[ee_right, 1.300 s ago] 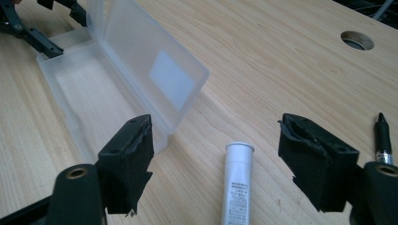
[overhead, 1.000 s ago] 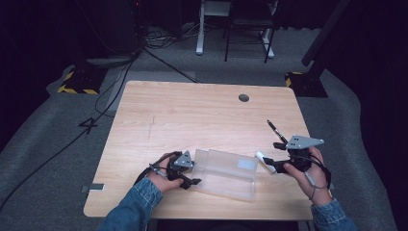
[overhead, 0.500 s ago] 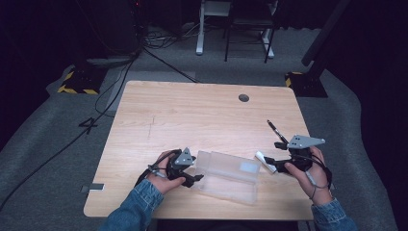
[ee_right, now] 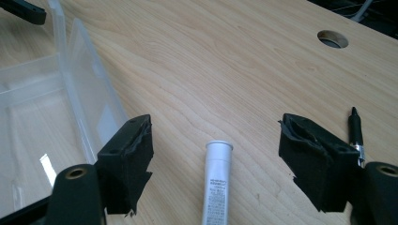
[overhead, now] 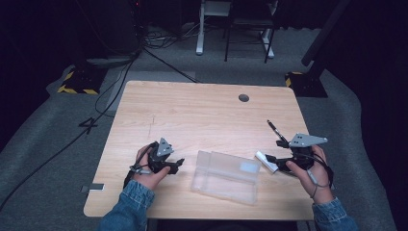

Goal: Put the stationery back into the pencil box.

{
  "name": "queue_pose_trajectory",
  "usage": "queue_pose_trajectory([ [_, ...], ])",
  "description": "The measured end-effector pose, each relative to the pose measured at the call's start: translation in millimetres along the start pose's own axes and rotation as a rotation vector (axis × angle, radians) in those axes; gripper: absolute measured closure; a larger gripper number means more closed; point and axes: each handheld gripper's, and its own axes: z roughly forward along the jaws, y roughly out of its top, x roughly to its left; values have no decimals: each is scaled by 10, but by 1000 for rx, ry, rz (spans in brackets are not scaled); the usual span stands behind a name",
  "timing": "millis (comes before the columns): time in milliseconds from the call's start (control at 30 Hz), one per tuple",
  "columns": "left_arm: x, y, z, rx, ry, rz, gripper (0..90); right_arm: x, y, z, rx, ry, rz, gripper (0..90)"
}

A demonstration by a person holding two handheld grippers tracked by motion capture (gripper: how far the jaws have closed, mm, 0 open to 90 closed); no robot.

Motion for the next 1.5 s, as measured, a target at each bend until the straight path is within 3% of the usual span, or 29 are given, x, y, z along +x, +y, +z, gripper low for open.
queue_pose_trajectory([
  [200, 117, -141, 27, 27, 38, -36, 259, -19, 20, 17, 0, 0, 1, 266],
  [400, 173, -251, 27, 44, 46, -78, 247, -70, 35, 44, 8, -8, 4, 259],
  [667, 226, -367, -27, 57, 63, -104, 203, -171, 69, 86, 49, -12, 24, 217],
  [800, 260, -406, -49, 65, 41, -166, 201, -262, 92, 113, 54, -16, 55, 199],
  [967, 262, -409, -49, 64, 41, -165, 197, -388, 116, 196, 85, -28, 81, 213],
  [1233, 261, -409, -48, 63, 39, -166, 196, -687, 271, 334, 113, -101, 98, 276],
  [1400, 261, -407, -48, 66, 38, -164, 191, -867, 311, 473, 178, -113, 119, 386],
  [1500, 259, -407, -47, 66, 36, -166, 188, -954, 316, 560, 205, -126, 134, 409],
])
